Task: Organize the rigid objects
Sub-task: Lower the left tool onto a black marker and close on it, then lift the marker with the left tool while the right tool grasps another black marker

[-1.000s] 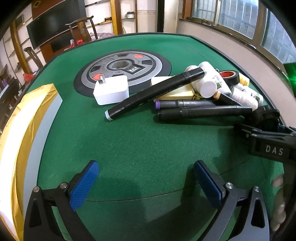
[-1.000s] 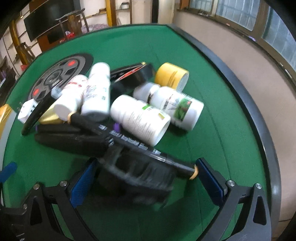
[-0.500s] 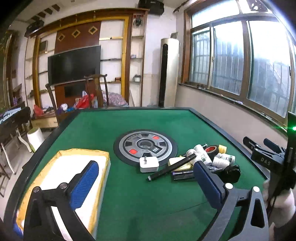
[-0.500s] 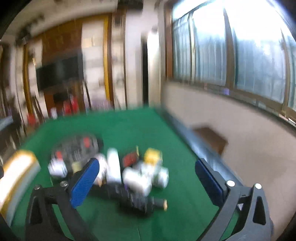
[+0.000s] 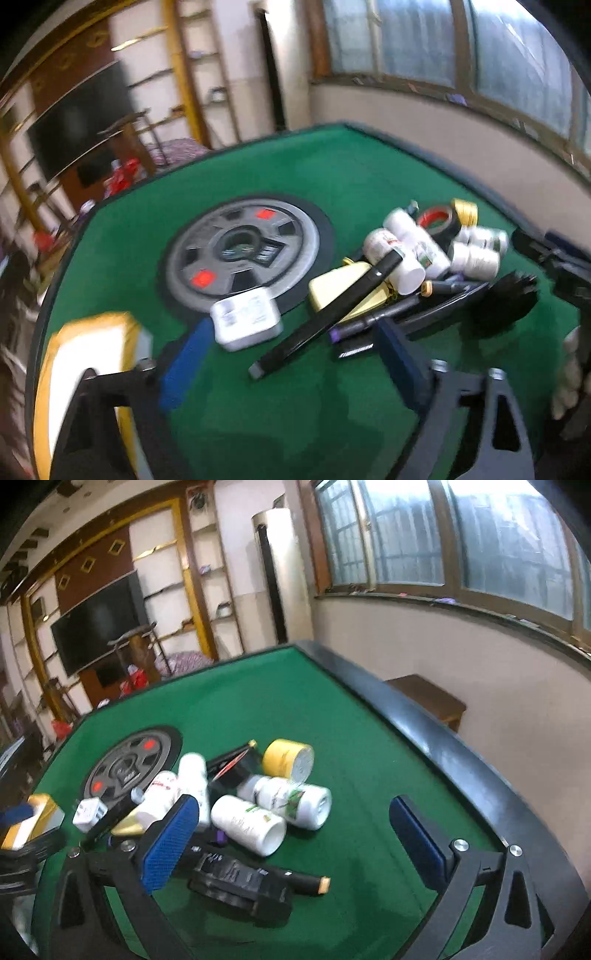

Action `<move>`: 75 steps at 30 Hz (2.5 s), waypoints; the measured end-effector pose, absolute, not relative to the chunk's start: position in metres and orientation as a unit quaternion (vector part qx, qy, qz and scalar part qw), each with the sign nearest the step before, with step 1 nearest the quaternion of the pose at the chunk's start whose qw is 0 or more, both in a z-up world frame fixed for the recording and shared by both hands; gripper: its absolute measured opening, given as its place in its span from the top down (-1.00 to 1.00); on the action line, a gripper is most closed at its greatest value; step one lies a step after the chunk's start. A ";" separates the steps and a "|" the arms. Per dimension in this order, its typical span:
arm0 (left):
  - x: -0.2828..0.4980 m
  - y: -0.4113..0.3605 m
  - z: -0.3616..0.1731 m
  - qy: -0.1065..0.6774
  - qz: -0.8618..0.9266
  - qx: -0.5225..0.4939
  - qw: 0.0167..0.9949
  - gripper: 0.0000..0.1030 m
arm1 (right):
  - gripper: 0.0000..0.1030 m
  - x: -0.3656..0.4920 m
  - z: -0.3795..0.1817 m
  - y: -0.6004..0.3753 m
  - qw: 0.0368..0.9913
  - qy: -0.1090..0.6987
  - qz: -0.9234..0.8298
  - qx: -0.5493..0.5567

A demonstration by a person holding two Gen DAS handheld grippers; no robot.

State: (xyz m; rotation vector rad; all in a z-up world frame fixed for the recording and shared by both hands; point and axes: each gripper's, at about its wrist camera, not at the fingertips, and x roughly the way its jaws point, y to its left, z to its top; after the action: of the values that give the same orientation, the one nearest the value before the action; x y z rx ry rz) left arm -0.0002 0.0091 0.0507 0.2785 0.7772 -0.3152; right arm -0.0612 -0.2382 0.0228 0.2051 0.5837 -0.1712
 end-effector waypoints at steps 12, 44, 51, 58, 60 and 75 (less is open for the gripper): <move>-0.020 0.000 0.026 0.475 -0.276 0.112 0.828 0.66 | -1.00 -0.053 0.016 -0.252 0.937 0.313 -0.071 0.140; -0.011 -0.019 0.011 0.467 -0.212 0.101 0.853 0.50 | -1.00 -0.049 0.010 -0.255 0.930 0.330 -0.070 0.145; -0.040 0.002 0.030 0.446 -0.221 0.051 0.866 0.71 | -1.00 -0.048 0.008 -0.255 0.929 0.333 -0.073 0.145; -0.098 0.058 0.075 0.382 -0.244 -0.058 0.890 0.71 | -1.00 -0.051 0.008 -0.253 0.930 0.328 -0.085 0.140; -0.111 0.077 0.086 0.366 -0.248 -0.084 0.893 0.71 | -1.00 -0.053 0.010 -0.251 0.933 0.323 -0.087 0.134; -0.137 0.131 0.076 0.363 -0.262 -0.091 0.889 0.69 | -1.00 -0.027 0.080 -0.134 0.917 0.384 0.107 0.026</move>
State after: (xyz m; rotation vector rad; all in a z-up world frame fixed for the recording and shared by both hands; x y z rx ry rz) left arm -0.1371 0.1310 0.0756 -0.1887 0.7547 -0.5442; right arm -0.0272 -0.1343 0.0800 0.0543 0.7890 0.2199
